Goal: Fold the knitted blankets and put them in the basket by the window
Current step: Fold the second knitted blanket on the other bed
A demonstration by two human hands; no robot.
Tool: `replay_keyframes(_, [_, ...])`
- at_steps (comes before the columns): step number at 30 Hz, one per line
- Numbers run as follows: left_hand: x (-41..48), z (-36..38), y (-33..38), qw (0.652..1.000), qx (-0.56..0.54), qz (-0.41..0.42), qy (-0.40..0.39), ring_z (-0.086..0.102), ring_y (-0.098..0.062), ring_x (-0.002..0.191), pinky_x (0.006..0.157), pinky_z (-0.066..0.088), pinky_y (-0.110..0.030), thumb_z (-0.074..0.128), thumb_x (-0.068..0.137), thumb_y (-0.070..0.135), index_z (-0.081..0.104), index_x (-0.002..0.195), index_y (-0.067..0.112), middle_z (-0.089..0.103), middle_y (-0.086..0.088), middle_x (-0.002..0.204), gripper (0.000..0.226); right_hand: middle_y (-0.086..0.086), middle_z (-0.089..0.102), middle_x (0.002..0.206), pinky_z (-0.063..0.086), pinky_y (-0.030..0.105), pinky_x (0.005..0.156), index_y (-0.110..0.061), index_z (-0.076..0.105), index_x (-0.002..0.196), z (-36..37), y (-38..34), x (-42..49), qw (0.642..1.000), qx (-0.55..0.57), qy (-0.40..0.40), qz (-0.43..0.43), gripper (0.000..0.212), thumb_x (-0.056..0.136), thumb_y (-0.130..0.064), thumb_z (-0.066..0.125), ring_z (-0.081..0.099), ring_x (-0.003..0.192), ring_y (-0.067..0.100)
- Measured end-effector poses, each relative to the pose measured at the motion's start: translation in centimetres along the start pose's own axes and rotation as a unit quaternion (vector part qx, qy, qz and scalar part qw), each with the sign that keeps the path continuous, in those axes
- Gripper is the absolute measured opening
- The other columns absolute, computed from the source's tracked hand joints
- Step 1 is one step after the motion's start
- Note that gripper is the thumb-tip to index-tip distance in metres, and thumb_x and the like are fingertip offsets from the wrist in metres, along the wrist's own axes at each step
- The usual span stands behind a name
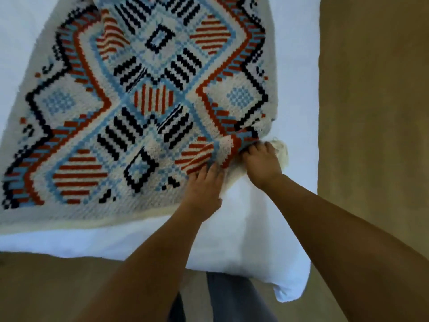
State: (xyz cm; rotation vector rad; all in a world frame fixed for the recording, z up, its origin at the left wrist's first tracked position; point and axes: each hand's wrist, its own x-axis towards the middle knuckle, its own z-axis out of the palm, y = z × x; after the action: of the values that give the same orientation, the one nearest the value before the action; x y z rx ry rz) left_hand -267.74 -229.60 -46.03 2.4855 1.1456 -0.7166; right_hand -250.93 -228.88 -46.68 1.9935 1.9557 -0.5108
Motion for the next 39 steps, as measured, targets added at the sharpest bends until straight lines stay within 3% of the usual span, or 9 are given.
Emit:
replay_keyframes(2, [1.1,1.0,-0.1,1.0,-0.012,-0.023,0.002,0.004,-0.029,0.147,0.118,0.012,-0.043,0.034,0.099,0.04,0.002,0.152,0.014,0.001,-0.008,0.16,0.067,0.012,0.052,0.134,0.011,0.049,0.114,-0.016,0.053,0.13,0.9,0.8,1.0,1.0,-0.009,0.009,-0.007,0.04,0.092,-0.013,0.047,0.035,0.131,0.034])
replay_keyframes(6, [1.7,2.1,0.3,0.999,-0.01,-0.04,0.015,0.011,-0.028,0.146,0.117,0.019,-0.04,0.03,0.101,0.026,0.01,0.15,0.013,0.01,-0.008,0.159,0.055,0.011,0.057,0.129,0.028,0.045,0.103,-0.016,0.056,0.126,2.3,1.2,1.5,1.0,-0.021,0.008,-0.006,0.038,0.089,-0.01,0.049,0.041,0.124,0.035])
replay_keyframes(9, [1.3,2.1,0.6,0.997,-0.041,-0.052,0.04,0.015,-0.026,0.145,0.116,0.021,-0.038,0.032,0.099,0.016,0.018,0.148,0.013,0.018,-0.006,0.157,0.051,0.013,0.056,0.129,0.03,0.045,0.102,-0.012,0.055,0.126,2.3,1.1,0.7,1.0,-0.021,0.021,-0.007,0.038,0.09,-0.007,0.048,0.042,0.124,0.035])
replay_keyframes(14, [-1.7,2.9,2.2,0.997,-0.06,-0.028,0.047,0.01,-0.023,0.148,0.119,0.013,-0.035,0.031,0.099,0.007,0.011,0.151,0.012,0.014,-0.005,0.16,0.055,0.016,0.051,0.129,0.028,0.043,0.102,-0.004,0.055,0.12,3.0,1.2,-4.3,0.999,-0.04,0.024,0.011,0.034,0.089,-0.002,0.043,0.044,0.118,0.034])
replay_keyframes(17, [-4.4,4.5,4.1,0.997,-0.065,-0.009,0.042,0.005,-0.022,0.148,0.119,0.004,-0.033,0.026,0.101,0.007,0.01,0.152,0.012,0.008,-0.005,0.16,0.054,0.012,0.054,0.124,0.029,0.042,0.103,-0.006,0.056,0.118,5.3,1.1,-9.1,0.998,-0.05,0.001,0.043,0.032,0.089,-0.004,0.042,0.046,0.117,0.033])
replay_keyframes(25, [-10.8,10.6,10.0,0.998,-0.043,0.049,0.003,0.002,-0.022,0.148,0.121,0.002,-0.034,0.034,0.097,0.003,0.008,0.152,0.009,0.005,-0.008,0.16,0.06,0.009,0.053,0.123,0.032,0.041,0.101,-0.007,0.053,0.119,11.6,0.6,-22.7,0.986,-0.069,-0.093,0.118,0.036,0.087,0.002,0.041,0.045,0.119,0.029])
replay_keyframes(31, [-12.2,13.2,11.6,0.997,-0.051,0.017,-0.056,-0.014,-0.025,0.147,0.119,0.002,-0.039,0.036,0.098,0.01,-0.01,0.15,0.01,-0.018,-0.008,0.158,0.071,0.01,0.046,0.13,0.038,0.038,0.093,-0.008,0.041,0.129,13.6,0.1,-23.8,0.985,-0.014,-0.09,0.147,0.037,0.092,-0.006,0.045,0.043,0.121,0.029])
replay_keyframes(34, [-12.7,12.7,12.1,0.995,-0.073,0.008,-0.062,-0.01,-0.025,0.148,0.12,0.004,-0.04,0.037,0.1,0.02,-0.007,0.151,0.01,-0.014,-0.009,0.159,0.068,0.01,0.045,0.131,0.037,0.037,0.093,-0.009,0.041,0.129,13.5,-0.2,-24.5,0.985,0.002,-0.102,0.138,0.037,0.092,-0.012,0.047,0.042,0.12,0.028])
replay_keyframes(39, [-13.1,8.4,13.6,0.996,-0.071,0.017,-0.051,-0.003,-0.023,0.148,0.12,0.004,-0.039,0.037,0.099,0.019,0.002,0.152,0.012,-0.006,-0.007,0.16,0.064,0.011,0.048,0.124,0.037,0.038,0.092,-0.008,0.047,0.121,10.1,0.4,-26.1,0.991,0.035,-0.079,0.106,0.031,0.091,-0.01,0.041,0.044,0.116,0.029])
